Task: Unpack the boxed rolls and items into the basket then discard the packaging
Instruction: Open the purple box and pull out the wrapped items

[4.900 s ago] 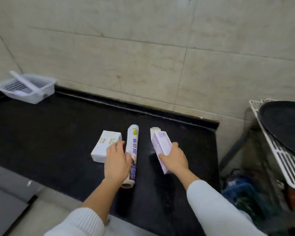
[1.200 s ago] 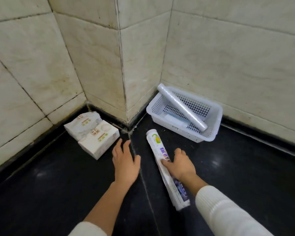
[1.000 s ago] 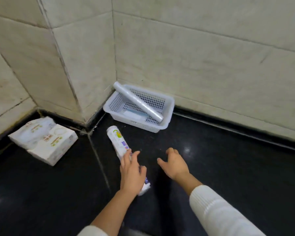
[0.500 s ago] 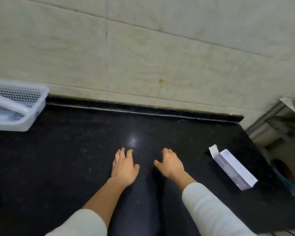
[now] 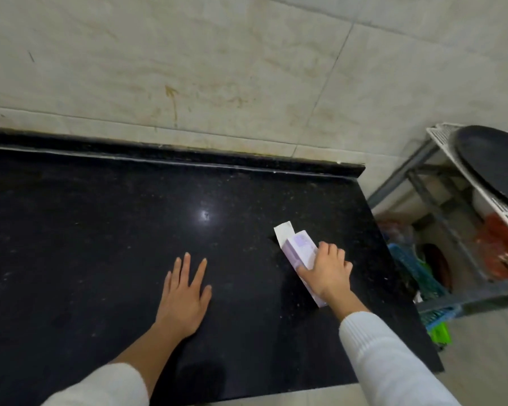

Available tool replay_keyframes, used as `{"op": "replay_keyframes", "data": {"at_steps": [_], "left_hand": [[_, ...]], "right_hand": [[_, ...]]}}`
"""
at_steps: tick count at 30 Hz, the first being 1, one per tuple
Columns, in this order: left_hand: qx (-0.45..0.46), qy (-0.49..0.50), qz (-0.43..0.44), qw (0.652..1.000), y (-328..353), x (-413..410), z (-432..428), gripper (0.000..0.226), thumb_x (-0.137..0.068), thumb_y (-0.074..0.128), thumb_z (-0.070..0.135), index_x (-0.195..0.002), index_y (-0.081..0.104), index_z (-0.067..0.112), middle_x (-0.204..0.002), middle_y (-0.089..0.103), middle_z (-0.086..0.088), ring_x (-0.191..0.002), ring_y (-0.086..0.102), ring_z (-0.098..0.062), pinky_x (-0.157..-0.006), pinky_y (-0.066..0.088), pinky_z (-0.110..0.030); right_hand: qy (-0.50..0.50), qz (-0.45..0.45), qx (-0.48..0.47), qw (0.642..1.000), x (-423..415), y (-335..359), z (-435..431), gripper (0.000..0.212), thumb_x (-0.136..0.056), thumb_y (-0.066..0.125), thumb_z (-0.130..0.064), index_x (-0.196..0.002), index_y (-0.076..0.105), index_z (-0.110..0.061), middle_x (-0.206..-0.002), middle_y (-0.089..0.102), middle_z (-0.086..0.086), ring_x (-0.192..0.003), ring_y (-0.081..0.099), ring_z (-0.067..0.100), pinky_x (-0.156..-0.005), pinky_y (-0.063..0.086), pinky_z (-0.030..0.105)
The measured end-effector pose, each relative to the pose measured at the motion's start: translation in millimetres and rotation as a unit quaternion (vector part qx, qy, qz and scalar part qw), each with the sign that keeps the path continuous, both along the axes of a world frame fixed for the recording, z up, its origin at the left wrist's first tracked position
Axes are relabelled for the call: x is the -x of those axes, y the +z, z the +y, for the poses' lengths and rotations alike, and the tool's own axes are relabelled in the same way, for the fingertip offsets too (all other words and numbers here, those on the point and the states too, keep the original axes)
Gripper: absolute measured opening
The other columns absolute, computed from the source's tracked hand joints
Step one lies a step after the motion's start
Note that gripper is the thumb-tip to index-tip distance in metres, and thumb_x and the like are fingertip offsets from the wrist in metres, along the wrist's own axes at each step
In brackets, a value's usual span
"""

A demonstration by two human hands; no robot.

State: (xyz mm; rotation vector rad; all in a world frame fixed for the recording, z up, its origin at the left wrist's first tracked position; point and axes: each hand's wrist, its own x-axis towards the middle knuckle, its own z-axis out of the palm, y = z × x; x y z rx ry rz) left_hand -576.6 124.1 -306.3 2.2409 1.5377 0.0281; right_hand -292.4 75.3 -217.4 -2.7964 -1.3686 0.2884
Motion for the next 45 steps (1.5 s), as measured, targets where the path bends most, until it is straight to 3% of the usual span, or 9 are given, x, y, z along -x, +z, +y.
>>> {"op": "replay_keyframes", "data": {"at_steps": [6,12,15,21,27,33,38,41,45], "left_hand": [[-0.010,-0.003,0.005,1.000,-5,1,0,0.063,-0.097,0.016,0.053,-0.144,-0.022,0.034,-0.157,-0.026,-0.002,-0.142,-0.027,-0.018,-0.118,-0.010,-0.037],[0.116,0.032,-0.077,0.990,18,6,12,0.063,-0.097,0.024,0.055,-0.151,-0.002,0.034,-0.160,-0.016,0.000,-0.146,-0.016,-0.018,-0.118,-0.003,-0.037],[0.150,0.158,-0.211,0.953,38,17,20,0.062,-0.097,0.030,0.053,-0.152,0.009,0.032,-0.162,0.001,0.000,-0.148,-0.002,-0.018,-0.117,0.007,-0.036],[0.124,0.307,-0.328,0.885,66,95,42,0.046,-0.100,0.035,0.039,-0.139,0.047,0.018,-0.147,0.045,-0.003,-0.137,0.037,-0.017,-0.115,0.024,-0.031],[0.139,0.367,-0.416,0.821,80,198,57,0.042,-0.098,0.035,0.044,-0.129,0.058,0.026,-0.134,0.057,0.001,-0.126,0.049,-0.013,-0.111,0.033,-0.036],[0.158,0.383,-0.493,0.765,91,315,103,0.031,-0.095,0.030,0.050,-0.095,0.061,0.055,-0.096,0.070,0.021,-0.095,0.061,0.000,-0.078,0.043,-0.027],[0.207,0.338,-0.480,0.782,101,430,139,0.027,-0.084,0.046,0.049,-0.104,0.057,0.063,-0.093,0.069,0.031,-0.084,0.067,0.006,-0.070,0.049,-0.026],[0.195,0.301,-0.450,0.818,105,492,156,0.054,-0.073,0.066,0.042,-0.119,0.045,0.063,-0.099,0.070,0.022,-0.090,0.067,0.004,-0.069,0.052,-0.019],[0.162,0.268,-0.426,0.849,108,542,171,0.079,-0.062,0.079,0.046,-0.128,0.038,0.057,-0.110,0.066,0.013,-0.097,0.066,-0.003,-0.081,0.055,-0.026]], "right_hand": [[-0.026,0.104,0.011,0.994,-8,-10,0,0.056,-0.077,0.068,-0.044,-0.114,0.044,-0.009,-0.124,0.056,0.013,-0.114,0.053,0.033,-0.092,0.047,0.046],[0.062,0.131,-0.017,0.989,46,-3,38,0.051,-0.075,0.069,-0.042,-0.108,0.044,-0.012,-0.115,0.058,0.009,-0.105,0.058,0.030,-0.085,0.050,0.042],[0.110,0.170,-0.034,0.979,90,2,66,0.049,-0.076,0.066,-0.045,-0.106,0.044,-0.014,-0.114,0.058,0.008,-0.103,0.058,0.029,-0.085,0.050,0.043],[0.177,0.302,-0.035,0.936,200,6,121,0.053,-0.073,0.069,-0.044,-0.108,0.044,-0.013,-0.109,0.058,0.005,-0.091,0.056,0.023,-0.071,0.046,0.032],[0.211,0.409,-0.011,0.888,316,7,155,0.052,-0.071,0.072,-0.043,-0.108,0.045,-0.018,-0.107,0.058,0.000,-0.089,0.057,0.018,-0.054,0.038,0.020],[0.248,0.437,-0.007,0.865,445,15,189,0.052,-0.070,0.069,-0.043,-0.112,0.048,-0.020,-0.104,0.059,-0.005,-0.088,0.058,0.010,-0.060,0.041,0.022],[0.263,0.480,0.025,0.836,558,25,209,0.055,-0.068,0.070,-0.038,-0.118,0.053,-0.022,-0.111,0.064,-0.004,-0.097,0.062,0.011,-0.075,0.052,0.028],[0.273,0.529,0.027,0.803,610,34,224,0.053,-0.075,0.069,-0.022,-0.127,0.057,-0.020,-0.117,0.068,-0.004,-0.103,0.065,0.011,-0.087,0.055,0.031],[0.261,0.562,-0.025,0.785,649,48,232,0.041,-0.079,0.063,0.000,-0.117,0.068,-0.014,-0.106,0.074,-0.002,-0.099,0.069,0.012,-0.081,0.053,0.022]]}}
